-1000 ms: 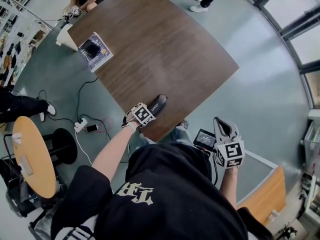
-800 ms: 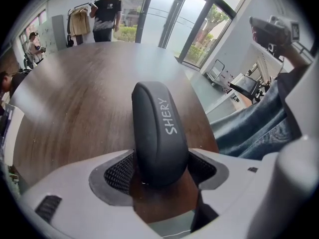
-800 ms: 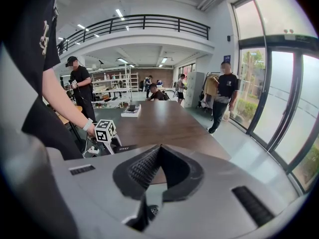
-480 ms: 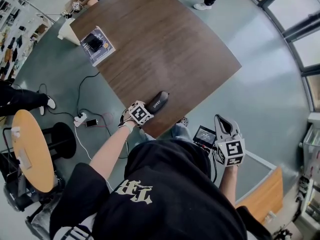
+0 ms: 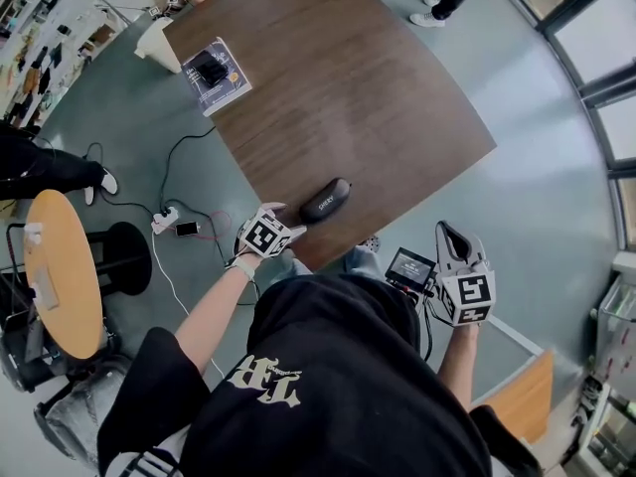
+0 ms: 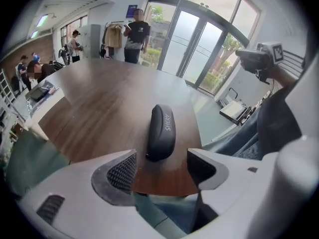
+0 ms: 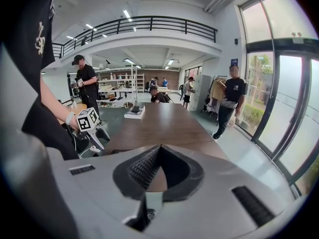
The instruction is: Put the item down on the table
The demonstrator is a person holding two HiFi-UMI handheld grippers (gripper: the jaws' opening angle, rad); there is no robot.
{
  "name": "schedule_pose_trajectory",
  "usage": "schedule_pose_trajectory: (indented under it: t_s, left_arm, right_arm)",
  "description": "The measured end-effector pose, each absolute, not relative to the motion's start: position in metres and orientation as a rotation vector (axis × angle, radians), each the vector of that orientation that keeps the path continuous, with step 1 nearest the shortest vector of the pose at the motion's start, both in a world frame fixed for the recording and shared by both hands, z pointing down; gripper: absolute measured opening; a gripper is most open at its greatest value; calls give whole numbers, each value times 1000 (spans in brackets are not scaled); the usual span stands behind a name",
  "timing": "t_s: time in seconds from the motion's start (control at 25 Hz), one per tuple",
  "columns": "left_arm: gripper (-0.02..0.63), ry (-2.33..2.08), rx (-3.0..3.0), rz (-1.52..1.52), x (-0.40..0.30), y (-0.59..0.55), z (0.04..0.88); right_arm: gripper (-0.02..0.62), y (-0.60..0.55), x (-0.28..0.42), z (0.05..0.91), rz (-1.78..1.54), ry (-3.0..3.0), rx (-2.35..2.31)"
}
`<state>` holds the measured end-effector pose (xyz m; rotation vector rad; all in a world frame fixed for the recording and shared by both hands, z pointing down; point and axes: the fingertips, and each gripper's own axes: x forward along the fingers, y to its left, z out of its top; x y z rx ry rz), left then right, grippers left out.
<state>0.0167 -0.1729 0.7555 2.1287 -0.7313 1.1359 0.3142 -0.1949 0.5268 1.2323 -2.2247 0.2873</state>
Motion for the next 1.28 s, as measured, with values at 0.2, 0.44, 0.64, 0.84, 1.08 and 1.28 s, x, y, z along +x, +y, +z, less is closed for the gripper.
schedule_pose_trajectory:
  t_s: [0.2,0.44,0.64,0.84,1.08,1.28]
  left_arm:
    - [257,-851,2148,973,7,-176,718]
    - [67,-959,2178,756,3,-181,674]
    - [7,-1009,2244,594,3,-184,635]
    - [6,-1035,2385,408,13,-191,587]
    - [6,-1056,2491,226,27,-200,536]
    - [6,-1048,2543,135,39,-210,509]
  right_arm:
    - [-11,-206,300,523,254,-2247,1176]
    - [-12,-224,281,524,213,-2285,1111]
    - [-12,-232,262,521,181,-2312,1050]
    - [-11,-242,247,516,159,-2342,1007]
    - [-11,-249,223,510,149,-2401,942]
    - [-11,-251,199,502,170,-2475,882]
